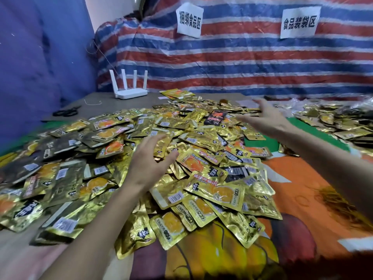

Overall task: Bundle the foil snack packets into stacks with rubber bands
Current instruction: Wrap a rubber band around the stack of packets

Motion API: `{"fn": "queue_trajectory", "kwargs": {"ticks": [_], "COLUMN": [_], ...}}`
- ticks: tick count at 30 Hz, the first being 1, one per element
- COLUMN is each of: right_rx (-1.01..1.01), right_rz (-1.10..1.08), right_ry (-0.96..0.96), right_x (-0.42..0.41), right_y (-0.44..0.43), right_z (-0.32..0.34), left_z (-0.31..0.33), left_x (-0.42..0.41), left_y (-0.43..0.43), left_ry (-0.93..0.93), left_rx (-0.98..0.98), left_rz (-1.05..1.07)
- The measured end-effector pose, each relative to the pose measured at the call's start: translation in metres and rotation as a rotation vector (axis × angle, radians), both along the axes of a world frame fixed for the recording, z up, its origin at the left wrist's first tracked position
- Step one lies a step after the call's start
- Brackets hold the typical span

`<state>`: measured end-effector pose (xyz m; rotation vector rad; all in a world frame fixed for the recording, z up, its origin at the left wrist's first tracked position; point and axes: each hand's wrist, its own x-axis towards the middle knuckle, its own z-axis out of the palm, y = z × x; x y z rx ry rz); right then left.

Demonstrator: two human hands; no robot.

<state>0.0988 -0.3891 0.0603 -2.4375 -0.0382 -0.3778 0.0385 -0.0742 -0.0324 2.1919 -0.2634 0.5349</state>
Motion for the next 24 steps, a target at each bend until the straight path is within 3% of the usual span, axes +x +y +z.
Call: {"fn": "queue_trajectory", "kwargs": {"ticks": [5, 12, 16, 24], "right_rx": [-0.199, -0.471, -0.490, -0.539], "right_rz": [0.255, 0.256, 0.254, 0.243], "right_ry": [0.098, 0.315, 0.409, 0.354], "right_x": [-0.010, -0.003, 0.001, 0.001], "right_y": [0.078, 0.123, 0.125, 0.123], "right_z": [-0.018, -0.049, -0.059, -0.047], "left_z": [0.018, 0.043, 0.040, 0.044], "left_x": [0.002, 0.017, 0.031, 0.064], "left_y": [0.006, 0.007, 0.008, -0.003], "left_ry": [0.105, 0.373, 0.451, 0.631], "left_rx": [0.034, 0.270, 0.379, 0.481], "left_rz": [0.161, 0.241, 0.325, 0.397]}}
